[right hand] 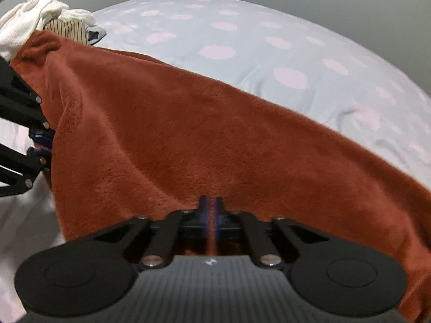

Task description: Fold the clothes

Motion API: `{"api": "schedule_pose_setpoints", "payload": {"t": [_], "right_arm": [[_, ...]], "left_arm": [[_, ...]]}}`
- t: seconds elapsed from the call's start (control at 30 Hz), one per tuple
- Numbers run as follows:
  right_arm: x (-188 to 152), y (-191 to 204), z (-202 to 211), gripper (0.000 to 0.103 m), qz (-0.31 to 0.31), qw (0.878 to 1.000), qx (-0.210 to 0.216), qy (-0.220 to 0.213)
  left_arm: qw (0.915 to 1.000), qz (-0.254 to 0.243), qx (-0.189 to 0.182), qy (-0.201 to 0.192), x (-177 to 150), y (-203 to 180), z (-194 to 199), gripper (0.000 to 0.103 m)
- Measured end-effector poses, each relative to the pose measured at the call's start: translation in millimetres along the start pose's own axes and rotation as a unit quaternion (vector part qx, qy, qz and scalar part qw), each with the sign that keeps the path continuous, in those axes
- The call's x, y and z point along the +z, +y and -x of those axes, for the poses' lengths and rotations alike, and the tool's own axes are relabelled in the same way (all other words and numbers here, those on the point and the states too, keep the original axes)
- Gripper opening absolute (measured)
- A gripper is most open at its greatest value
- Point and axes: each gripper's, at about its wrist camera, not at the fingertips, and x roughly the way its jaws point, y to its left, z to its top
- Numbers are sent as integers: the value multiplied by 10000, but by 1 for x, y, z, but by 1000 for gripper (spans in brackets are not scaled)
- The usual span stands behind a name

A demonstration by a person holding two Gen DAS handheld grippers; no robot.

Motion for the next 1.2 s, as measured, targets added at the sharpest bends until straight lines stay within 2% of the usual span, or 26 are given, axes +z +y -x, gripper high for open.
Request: {"api": "schedule_pose_setpoints", "payload": {"t": [0.1, 0.17, 0.23, 0.3, 0.37, 0.4, 0.43, 0.47, 0.53, 0.6, 0.63, 0.73, 0.9, 0.97, 1.07, 1.2], "right_arm": [[4, -6, 4, 0, -32, 9999, -128, -96], [9, -17, 4, 0, 6, 9985, -526, -165], [13, -38, 2, 0, -266, 9967, -739, -195], [17, -54, 4, 0, -444, 9976, -465, -264], [19, -65, 9, 8, -503, 9981, -41, -360], [21, -64, 9, 20, -409, 9986, 117, -316], [21, -61, 9, 43, -276, 9989, 188, -336], [21, -58, 9, 49, -145, 9990, 253, -353], [19, -51, -1, 49, 66, 9993, 229, -288], [18, -43, -11, 46, 276, 9992, 205, -223], [18, -40, -16, 30, 381, 9989, 192, -190], [15, -33, -24, 7, 555, 9983, 39, -179], [23, -39, -15, 3, 580, 9967, -323, -467], [30, -54, -13, 3, 257, 9972, -450, -534], [43, -71, -20, 2, 2, 9970, -559, -543], [44, -74, -20, 4, -76, 9976, -569, -382]], "left_arm": [[9999, -19, -42, 124, 3, 2, -1, 9], [9998, -32, -70, 206, 5, 3, -2, 8], [9995, -45, -98, 289, 7, 4, -3, 8], [9992, -57, -126, 371, 10, 5, -4, 8], [9990, -109, -110, 420, 10, 3, -5, 8], [9989, -153, -86, 441, 10, 1, -5, 8], [9987, -179, -67, 469, 11, 0, -6, 8], [9985, -205, -48, 497, 11, -1, -7, 8], [9982, -249, -15, 549, 12, -3, -9, 8], [9980, -233, -16, 583, 12, -3, -10, 8], [9980, -230, -17, 595, 12, -3, -10, 8], [9980, -271, -30, 575, 10, -3, -8, 8], [9979, -419, -95, 484, 3, -2, 1, 5], [9977, -461, -169, 462, -1, -1, 8, 5], [9967, -529, -268, 551, -9, 1, 16, 4], [9962, -476, -366, 634, -16, 2, 16, 4]]}}
